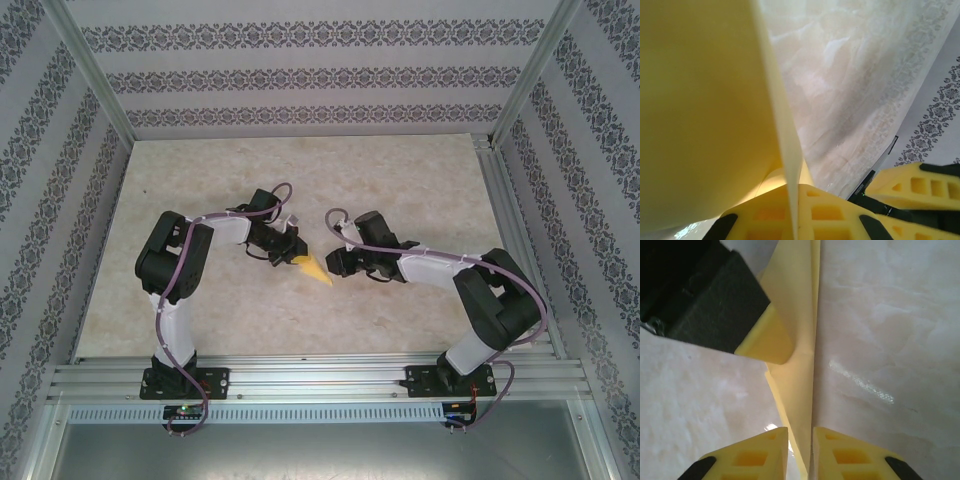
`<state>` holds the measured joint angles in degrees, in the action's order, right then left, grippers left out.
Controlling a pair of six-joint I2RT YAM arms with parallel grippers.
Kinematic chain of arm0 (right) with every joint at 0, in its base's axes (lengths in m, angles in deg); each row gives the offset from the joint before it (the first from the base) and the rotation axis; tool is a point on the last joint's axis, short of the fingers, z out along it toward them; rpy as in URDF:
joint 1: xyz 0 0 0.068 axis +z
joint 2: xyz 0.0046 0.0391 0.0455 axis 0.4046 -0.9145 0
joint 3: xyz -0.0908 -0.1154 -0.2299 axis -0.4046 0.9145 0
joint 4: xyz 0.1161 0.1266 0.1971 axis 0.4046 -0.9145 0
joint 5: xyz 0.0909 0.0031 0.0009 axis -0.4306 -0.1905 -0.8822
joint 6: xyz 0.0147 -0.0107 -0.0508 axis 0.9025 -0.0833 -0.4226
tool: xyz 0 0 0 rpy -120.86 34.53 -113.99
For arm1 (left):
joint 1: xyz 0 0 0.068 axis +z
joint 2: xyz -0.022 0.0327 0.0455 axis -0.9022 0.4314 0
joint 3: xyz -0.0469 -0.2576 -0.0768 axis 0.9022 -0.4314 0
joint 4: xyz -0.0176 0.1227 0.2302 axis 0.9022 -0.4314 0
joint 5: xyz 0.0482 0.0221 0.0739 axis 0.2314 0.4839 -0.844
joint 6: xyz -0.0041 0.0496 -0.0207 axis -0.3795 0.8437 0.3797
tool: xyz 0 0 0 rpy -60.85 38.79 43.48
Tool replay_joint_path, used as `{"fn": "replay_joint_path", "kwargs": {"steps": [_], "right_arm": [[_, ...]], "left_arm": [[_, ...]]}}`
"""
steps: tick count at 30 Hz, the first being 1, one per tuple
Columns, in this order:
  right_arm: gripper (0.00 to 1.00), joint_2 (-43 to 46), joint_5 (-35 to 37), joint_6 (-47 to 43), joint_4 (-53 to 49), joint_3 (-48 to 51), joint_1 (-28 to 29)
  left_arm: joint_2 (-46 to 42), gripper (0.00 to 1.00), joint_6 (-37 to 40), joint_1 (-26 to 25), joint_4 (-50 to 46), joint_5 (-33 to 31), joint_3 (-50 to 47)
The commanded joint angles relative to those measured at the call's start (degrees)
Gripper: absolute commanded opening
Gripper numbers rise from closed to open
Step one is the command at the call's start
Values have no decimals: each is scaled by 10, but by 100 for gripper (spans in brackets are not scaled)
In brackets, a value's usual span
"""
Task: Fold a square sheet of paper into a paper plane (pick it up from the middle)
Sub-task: Fold the wing for the fifth time at the center of the table.
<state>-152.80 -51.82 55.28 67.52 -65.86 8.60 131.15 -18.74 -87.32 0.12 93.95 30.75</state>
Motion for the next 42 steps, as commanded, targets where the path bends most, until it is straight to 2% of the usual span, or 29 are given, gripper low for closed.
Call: {"fn": "replay_joint_path", "kwargs": {"steps": [1,4,14,25,34,42], "right_arm": [[16,-28,-96,148,87,9,-12],[8,-54,-121,202,122,9,-14],[1,-100,-207,295,209,16,-9],[3,-106,-190,254,128,13,-7],[3,-128,-214,272,152,10,-8],[4,-151,-220,266,134,2,-9]], "left_arm": [[-18,0,35,11,-31,3,-5],[-21,0,50,14,-46,1,-9],[-25,0,55,18,-44,2,-17],[-41,0,55,18,-23,27,-16],[-45,0,87,17,-62,16,-16],[-53,0,99,18,-75,6,-26]]}}
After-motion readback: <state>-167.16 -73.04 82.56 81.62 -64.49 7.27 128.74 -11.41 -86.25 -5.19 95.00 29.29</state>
